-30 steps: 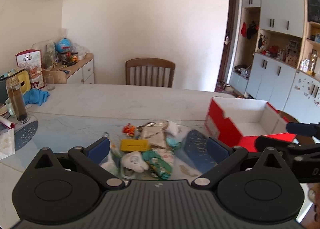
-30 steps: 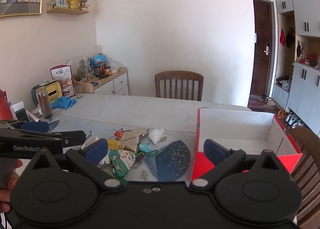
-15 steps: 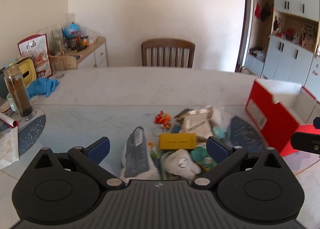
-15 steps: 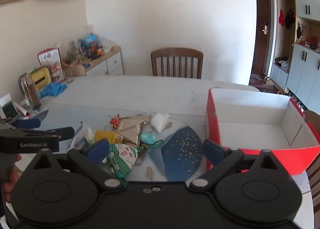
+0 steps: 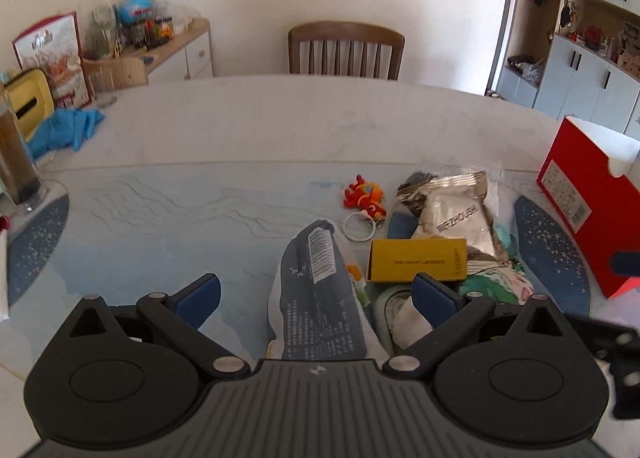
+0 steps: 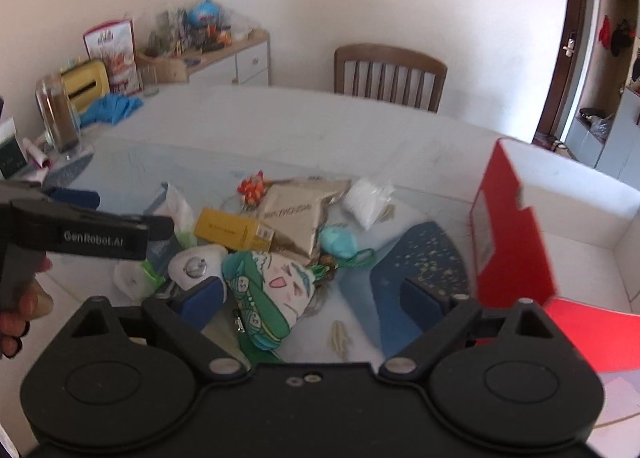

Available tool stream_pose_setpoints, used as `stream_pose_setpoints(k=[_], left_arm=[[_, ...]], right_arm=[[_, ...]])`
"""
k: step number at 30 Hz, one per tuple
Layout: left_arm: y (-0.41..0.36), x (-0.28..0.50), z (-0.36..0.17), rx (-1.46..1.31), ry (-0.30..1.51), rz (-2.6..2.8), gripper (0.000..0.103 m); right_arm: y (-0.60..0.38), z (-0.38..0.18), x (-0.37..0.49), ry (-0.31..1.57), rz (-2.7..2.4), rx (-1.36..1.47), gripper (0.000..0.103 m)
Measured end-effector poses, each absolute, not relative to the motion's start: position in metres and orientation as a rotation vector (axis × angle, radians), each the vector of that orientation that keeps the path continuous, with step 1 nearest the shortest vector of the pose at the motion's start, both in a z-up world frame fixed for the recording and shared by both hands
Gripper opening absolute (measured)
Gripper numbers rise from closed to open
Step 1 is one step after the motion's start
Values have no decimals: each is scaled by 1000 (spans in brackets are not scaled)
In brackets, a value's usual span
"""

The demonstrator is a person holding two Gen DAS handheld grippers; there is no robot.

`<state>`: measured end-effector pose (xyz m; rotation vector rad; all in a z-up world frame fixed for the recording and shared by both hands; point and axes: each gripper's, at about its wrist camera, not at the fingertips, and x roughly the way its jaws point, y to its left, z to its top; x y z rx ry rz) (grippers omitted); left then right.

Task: Organize objects
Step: 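Move the right tool to the green plush while the left tool approaches the blue-grey snack bag, then close the right tool on the green plush while the left tool closes on the snack bag, then lift the green plush with the right tool while the left tool carries the snack bag to the shoebox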

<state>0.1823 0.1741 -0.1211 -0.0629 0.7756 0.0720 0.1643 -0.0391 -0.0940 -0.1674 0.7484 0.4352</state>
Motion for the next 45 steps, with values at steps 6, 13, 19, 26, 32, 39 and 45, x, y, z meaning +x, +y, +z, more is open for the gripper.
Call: stream_pose_setpoints(k=[6, 13, 19, 26, 32, 39, 45], left_arm=[[182, 192, -135, -92, 830, 41, 96], [193, 200, -147, -141, 887, 9, 80], [199, 200, -150, -167, 907, -24, 64], [202, 198, -148, -168, 905, -33, 42], [203, 193, -141, -150, 878, -29, 34], [202, 186, -115, -134, 856, -25, 34], [191, 184, -84, -113, 835, -51, 34]], right_arm=[[-21, -113, 176, 814, 461, -203, 82], [-8, -123, 186, 835, 470, -213, 77], [-7, -127, 194, 854, 475, -196, 72], [-5, -129, 194, 880, 479, -174, 57], [-6, -123, 191, 866, 463, -156, 50], [-18, -101, 184, 832, 433, -119, 49], [-36, -72, 178, 791, 429, -66, 49]])
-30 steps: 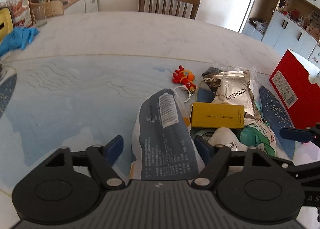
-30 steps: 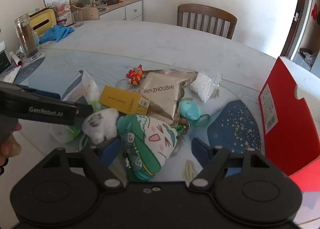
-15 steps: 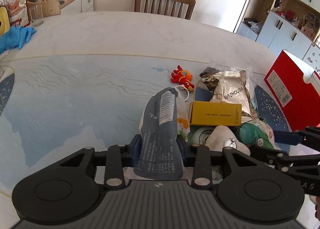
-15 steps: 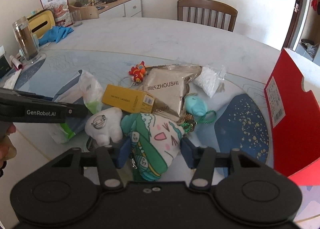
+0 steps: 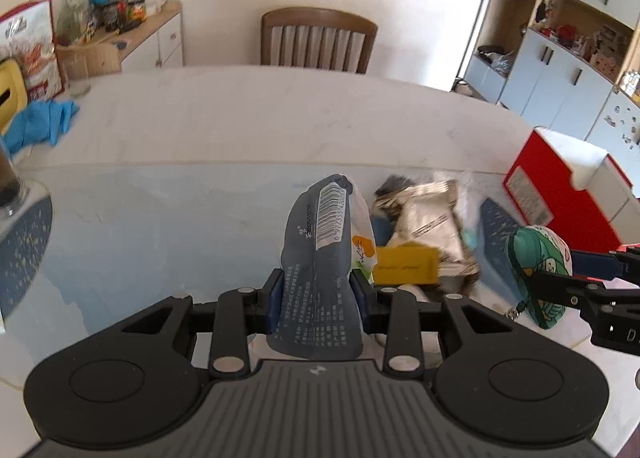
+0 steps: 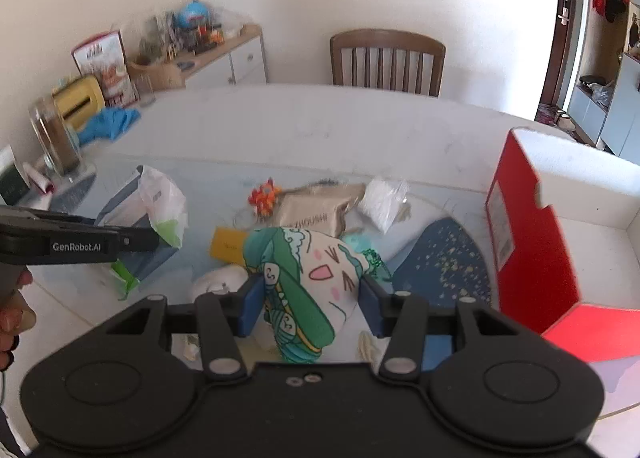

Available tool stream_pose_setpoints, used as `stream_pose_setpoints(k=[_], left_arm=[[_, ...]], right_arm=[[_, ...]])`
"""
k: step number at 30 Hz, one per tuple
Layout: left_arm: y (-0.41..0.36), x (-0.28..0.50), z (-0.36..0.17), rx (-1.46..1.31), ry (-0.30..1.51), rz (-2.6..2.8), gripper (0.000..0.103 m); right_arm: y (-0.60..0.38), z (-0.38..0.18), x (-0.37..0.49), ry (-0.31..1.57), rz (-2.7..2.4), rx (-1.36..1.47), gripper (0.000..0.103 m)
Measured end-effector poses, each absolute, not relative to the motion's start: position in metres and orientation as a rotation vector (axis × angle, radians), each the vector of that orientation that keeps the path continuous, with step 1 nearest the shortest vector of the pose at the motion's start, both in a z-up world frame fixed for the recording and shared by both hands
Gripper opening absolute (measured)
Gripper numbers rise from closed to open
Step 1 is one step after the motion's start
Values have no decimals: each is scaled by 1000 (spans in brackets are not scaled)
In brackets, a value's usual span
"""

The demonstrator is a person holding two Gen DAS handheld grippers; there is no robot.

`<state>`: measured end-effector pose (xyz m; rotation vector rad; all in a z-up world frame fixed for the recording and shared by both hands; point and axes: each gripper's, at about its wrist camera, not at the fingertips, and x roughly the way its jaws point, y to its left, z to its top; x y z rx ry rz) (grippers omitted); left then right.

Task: Organize objects
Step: 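Lift the green plush with the right tool while the left tool carries the snack bag to the shoebox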

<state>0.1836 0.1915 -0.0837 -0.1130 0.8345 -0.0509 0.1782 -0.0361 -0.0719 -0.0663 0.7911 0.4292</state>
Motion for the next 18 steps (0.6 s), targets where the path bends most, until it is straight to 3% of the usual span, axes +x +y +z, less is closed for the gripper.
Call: stream_pose_setpoints(k=[18], left_arm=[[92, 204, -20, -23, 809, -162, 34]], right_arm=[[-124, -7, 195, 739, 419, -10, 49]])
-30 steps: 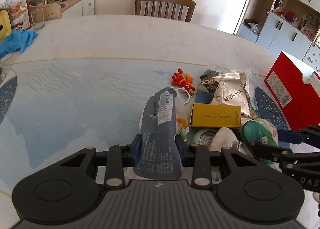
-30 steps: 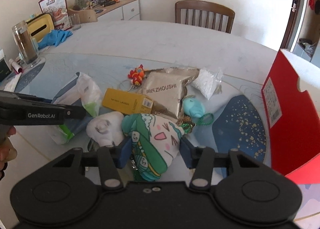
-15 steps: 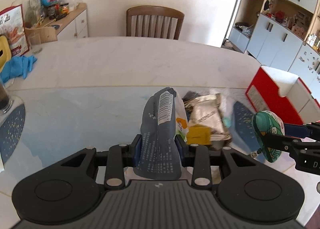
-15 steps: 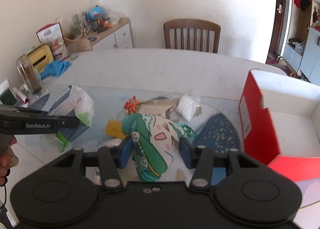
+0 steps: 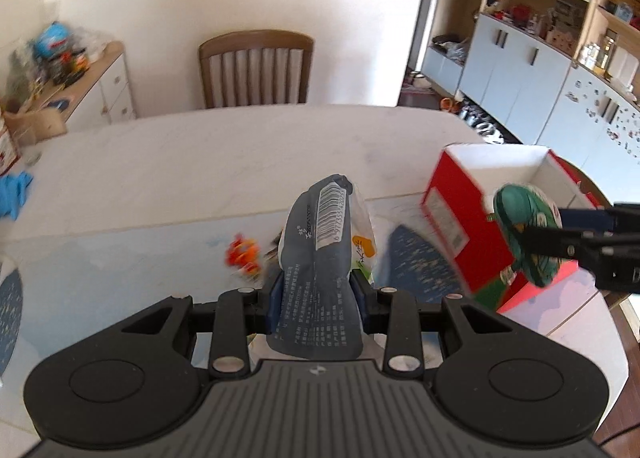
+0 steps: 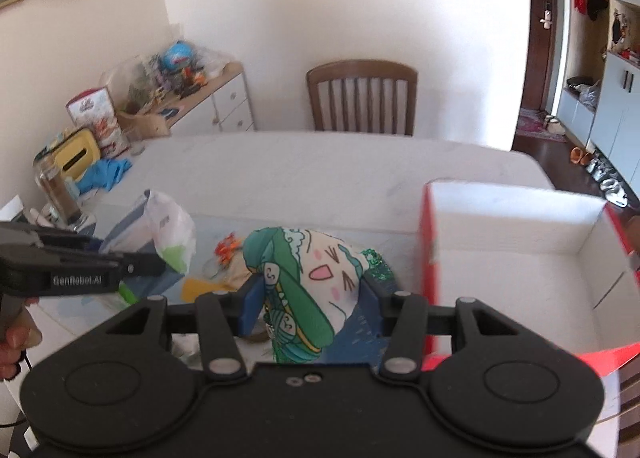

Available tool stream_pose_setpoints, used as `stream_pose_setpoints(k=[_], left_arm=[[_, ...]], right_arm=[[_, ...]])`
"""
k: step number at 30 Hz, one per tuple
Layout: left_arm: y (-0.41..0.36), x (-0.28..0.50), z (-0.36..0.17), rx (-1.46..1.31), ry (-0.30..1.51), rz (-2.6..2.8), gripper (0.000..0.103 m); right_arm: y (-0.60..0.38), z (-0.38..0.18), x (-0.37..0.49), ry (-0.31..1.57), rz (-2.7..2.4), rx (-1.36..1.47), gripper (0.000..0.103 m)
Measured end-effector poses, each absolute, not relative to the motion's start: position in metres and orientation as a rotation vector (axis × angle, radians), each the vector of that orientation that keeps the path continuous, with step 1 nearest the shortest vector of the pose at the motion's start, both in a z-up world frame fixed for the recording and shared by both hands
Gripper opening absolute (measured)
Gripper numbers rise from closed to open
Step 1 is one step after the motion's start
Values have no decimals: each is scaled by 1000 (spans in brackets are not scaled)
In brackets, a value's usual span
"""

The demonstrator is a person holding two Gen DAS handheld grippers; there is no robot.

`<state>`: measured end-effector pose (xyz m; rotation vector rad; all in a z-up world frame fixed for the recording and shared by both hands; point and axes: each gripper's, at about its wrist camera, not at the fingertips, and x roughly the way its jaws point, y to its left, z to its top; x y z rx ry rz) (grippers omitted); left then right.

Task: Organize objects
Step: 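Lift the green plush with the right tool while the left tool carries the snack bag to the shoebox, then lower the green plush into the shoebox and open the right tool while the left tool releases the bag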

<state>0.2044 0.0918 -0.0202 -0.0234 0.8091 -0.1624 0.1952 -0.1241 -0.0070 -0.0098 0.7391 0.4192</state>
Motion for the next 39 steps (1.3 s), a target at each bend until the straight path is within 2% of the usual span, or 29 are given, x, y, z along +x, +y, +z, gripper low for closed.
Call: stream_pose_setpoints(k=[15, 26, 39], left_arm=[[-38, 261, 0, 59, 795, -274, 34], [-125, 296, -9, 136, 803, -322, 34], [-183, 337, -46, 202, 868, -353, 34]], right_arm=[[-231, 20, 231, 664, 364, -49, 49], [-300, -2, 256, 712, 308, -70, 49], [-333, -41, 276, 812, 295, -117, 49]])
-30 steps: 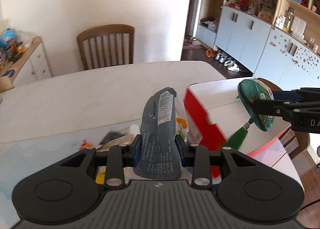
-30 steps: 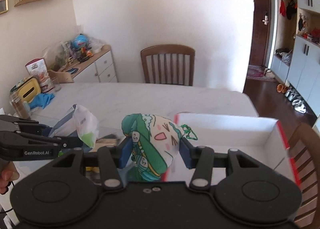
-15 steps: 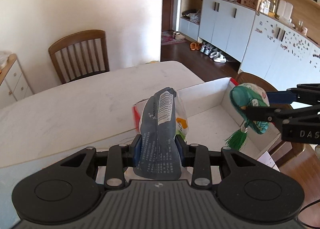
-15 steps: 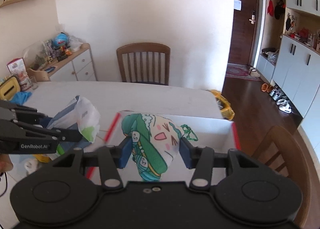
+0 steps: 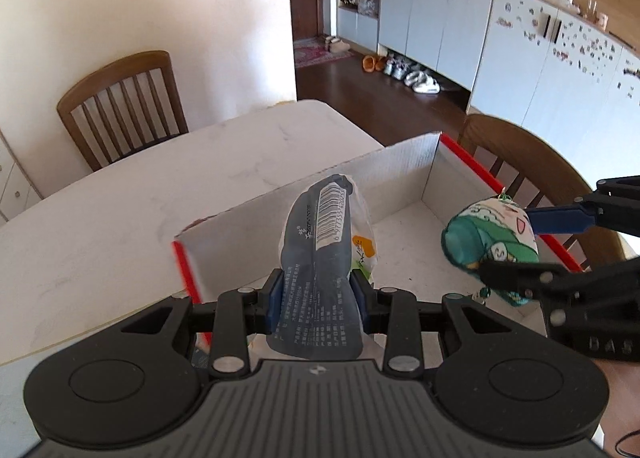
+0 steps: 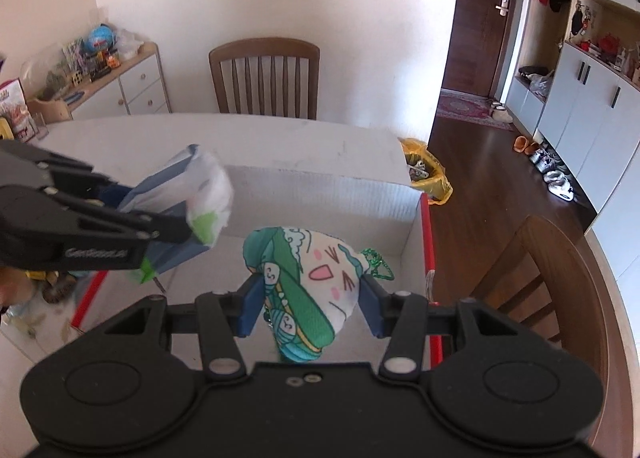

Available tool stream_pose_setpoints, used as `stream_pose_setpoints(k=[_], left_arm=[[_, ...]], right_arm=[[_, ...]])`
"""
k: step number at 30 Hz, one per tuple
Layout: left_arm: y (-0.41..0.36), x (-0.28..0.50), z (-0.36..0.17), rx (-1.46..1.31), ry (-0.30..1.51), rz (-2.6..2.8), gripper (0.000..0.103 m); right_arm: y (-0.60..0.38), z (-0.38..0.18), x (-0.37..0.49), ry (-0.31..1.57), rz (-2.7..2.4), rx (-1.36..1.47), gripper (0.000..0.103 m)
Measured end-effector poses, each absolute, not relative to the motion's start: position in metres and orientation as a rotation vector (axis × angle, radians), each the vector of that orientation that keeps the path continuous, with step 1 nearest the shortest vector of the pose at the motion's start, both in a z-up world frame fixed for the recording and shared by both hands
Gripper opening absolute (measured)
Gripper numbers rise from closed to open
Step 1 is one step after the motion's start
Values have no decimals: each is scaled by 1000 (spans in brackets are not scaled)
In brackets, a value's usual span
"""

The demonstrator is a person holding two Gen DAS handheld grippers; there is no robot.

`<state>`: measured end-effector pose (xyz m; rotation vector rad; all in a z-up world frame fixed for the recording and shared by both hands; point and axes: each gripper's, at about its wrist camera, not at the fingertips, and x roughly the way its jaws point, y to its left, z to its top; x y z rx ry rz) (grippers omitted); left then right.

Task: Organize objects
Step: 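Lower the green plush into the shoebox and open the right tool while the left tool releases the bag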

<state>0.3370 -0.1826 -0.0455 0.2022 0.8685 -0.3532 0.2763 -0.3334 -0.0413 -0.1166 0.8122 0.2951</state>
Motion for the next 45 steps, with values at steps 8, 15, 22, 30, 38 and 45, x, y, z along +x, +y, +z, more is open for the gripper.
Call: stream_pose_setpoints(k=[8, 15, 22, 30, 38, 45], left_arm=[[-204, 366, -80, 256, 935, -359, 34], [-216, 380, -106, 322, 992, -374, 34], [-216, 392, -127, 336, 1078, -383, 34], [-219, 401, -143, 355, 1135, -401, 35], [-218, 406, -145, 350, 1145, -401, 38], [-214, 408, -138, 343, 1122, -384, 52]], right_arm=[[-330, -61, 293, 864, 337, -158, 50], [-325, -82, 302, 920, 373, -204, 50], [-318, -101, 304, 973, 402, -235, 50], [-303, -111, 310, 1010, 426, -297, 50], [-303, -116, 324, 1065, 432, -297, 51], [-302, -125, 323, 1098, 421, -301, 52]])
